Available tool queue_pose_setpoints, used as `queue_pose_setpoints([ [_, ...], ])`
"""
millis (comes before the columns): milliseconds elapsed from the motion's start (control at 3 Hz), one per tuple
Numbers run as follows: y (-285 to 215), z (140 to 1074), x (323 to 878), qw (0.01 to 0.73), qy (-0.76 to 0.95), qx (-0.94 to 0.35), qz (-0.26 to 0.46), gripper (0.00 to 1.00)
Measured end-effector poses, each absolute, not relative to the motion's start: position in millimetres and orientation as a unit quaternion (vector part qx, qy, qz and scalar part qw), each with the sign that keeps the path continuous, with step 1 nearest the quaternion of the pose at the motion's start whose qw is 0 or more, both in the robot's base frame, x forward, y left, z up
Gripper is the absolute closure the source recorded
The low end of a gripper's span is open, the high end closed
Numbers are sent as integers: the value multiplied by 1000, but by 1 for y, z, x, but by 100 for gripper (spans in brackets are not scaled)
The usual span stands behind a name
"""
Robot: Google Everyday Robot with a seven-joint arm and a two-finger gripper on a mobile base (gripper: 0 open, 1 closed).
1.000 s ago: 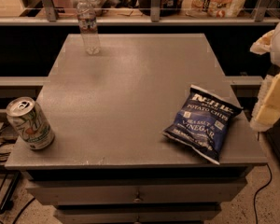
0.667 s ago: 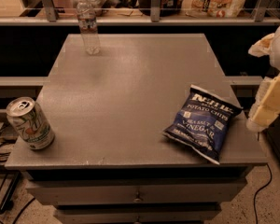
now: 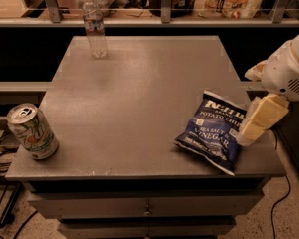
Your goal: Move blue chip bag near 7up can
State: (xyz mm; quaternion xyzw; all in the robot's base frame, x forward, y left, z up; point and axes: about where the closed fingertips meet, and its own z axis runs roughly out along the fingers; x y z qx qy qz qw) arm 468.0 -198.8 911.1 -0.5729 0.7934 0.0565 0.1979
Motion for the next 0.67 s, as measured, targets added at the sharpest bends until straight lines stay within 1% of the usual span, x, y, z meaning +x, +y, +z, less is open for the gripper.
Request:
queue_pose_setpoints([
  [333,-180,869,476,185,800,-563,97,0],
  [667,-169,847,477,175,801,-559,119,0],
])
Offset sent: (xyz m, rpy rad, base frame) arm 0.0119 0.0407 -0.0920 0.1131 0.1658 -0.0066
